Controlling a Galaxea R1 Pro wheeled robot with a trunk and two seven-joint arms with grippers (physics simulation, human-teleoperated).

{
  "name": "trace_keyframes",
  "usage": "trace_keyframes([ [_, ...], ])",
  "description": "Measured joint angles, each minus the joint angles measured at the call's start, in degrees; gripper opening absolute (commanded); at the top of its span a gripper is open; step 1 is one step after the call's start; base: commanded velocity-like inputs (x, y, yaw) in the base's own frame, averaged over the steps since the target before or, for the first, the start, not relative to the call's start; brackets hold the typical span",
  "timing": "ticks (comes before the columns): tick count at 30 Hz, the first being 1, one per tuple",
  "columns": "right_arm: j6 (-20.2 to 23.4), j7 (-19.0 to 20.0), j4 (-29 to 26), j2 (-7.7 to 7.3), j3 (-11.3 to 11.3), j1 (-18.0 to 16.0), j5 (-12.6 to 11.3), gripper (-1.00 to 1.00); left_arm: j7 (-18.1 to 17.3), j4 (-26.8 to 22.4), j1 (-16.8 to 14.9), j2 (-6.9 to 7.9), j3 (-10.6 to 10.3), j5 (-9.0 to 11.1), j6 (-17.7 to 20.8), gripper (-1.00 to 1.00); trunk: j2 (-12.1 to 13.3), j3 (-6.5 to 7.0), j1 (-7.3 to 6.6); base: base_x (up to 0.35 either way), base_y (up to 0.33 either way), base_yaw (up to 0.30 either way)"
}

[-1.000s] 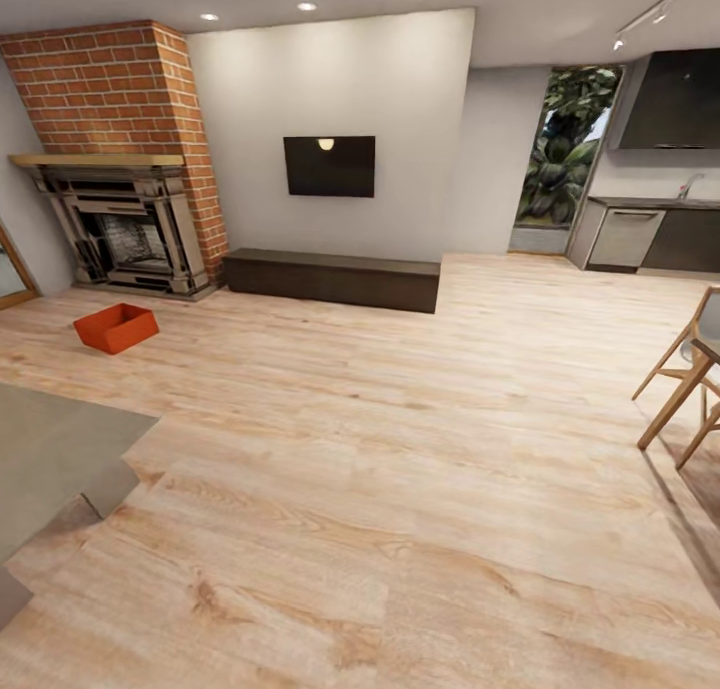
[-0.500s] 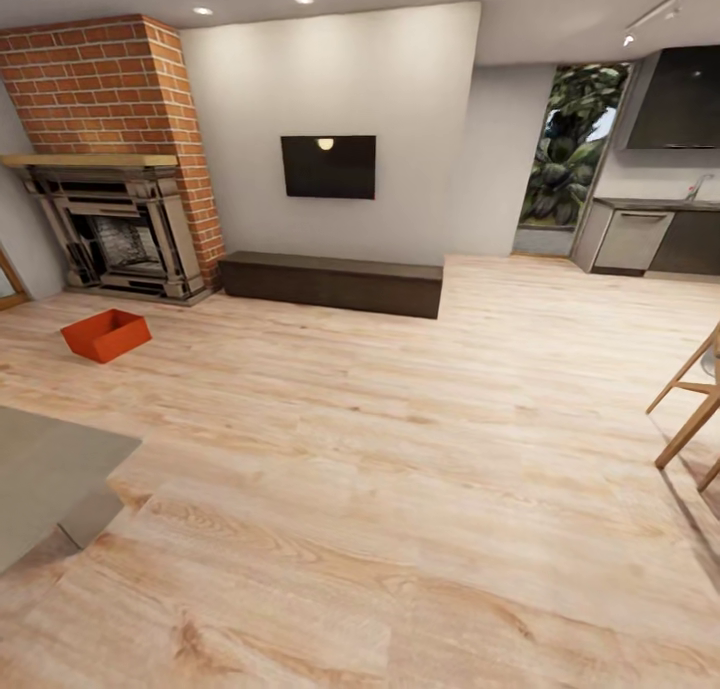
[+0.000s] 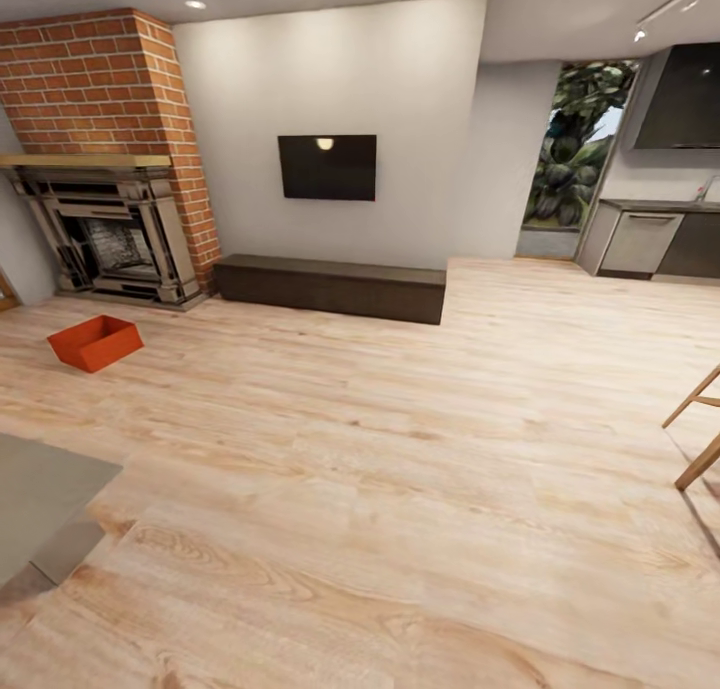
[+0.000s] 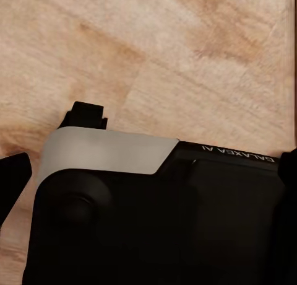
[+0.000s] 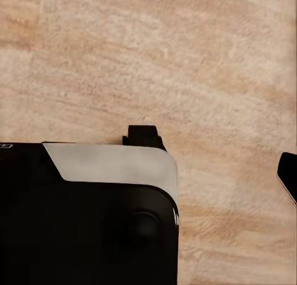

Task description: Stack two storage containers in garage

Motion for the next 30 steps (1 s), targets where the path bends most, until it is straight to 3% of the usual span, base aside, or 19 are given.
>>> trace_keyframes([
  [30, -0.1, 0.0, 0.0, -0.01, 0.0, 0.0, 0.0, 1.0, 0.0, 0.0, 0.0, -0.03, 0.0, 0.0, 0.0, 1.0, 0.0, 0.0, 0.0, 0.322, 0.0, 0.0],
])
